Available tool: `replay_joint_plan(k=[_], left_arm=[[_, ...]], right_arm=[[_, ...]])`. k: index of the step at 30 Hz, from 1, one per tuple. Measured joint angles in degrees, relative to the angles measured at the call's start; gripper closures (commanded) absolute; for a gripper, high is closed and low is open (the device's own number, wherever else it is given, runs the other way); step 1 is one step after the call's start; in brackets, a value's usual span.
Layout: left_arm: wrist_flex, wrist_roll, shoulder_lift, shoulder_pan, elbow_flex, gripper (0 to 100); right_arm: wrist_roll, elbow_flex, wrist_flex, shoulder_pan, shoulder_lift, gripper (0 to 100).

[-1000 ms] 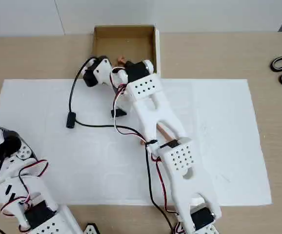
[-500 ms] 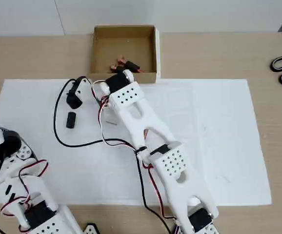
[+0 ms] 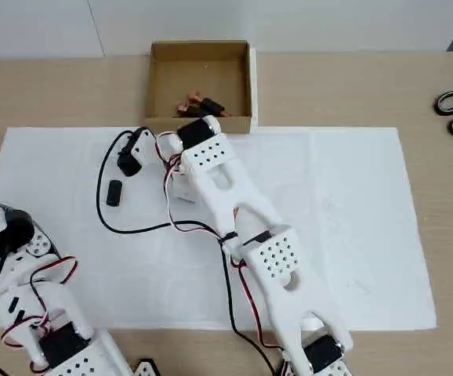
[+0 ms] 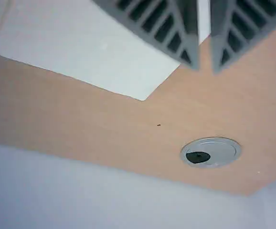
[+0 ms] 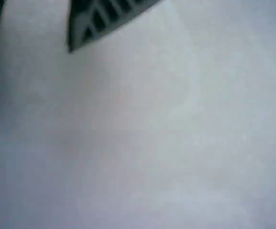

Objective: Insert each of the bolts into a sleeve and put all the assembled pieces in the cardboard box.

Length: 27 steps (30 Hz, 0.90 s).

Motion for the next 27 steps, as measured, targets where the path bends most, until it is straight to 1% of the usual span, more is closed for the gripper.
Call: replay_joint_plan(k=[2, 3, 7, 10, 17, 20, 23, 27], left_arm=[[0.0, 0.0, 0.0, 0.0, 0.0, 99], [0.0, 0.0, 0.0, 0.0, 0.0, 99], [0.0, 0.0, 0.0, 0.0, 0.0, 99], [0.0, 0.0, 0.0, 0.0, 0.0, 99], [0.0, 0.0, 0.0, 0.0, 0.0, 99], [0.0, 0.0, 0.0, 0.0, 0.0, 99], [0.0, 0.0, 0.0, 0.0, 0.0, 99], [0.0, 0.0, 0.0, 0.0, 0.0, 99]], right_arm=[[0.0, 0.0, 0.0, 0.0, 0.0, 80.5], [0.0, 0.0, 0.0, 0.0, 0.0, 82.6], [0.0, -0.44, 0.0, 0.09, 0.0, 99.8], [0.0, -0.44, -0.09, 0.18, 0.0, 97.6], [-0.26, -0.62, 0.0, 0.18, -0.26, 99.5], [-2.37, -1.93, 0.53, 0.18, -1.14, 99.5], [-4.31, -1.93, 0.79, 0.0, -4.22, 99.5], [-4.92, -1.85, 0.79, 0.35, -12.13, 99.5]])
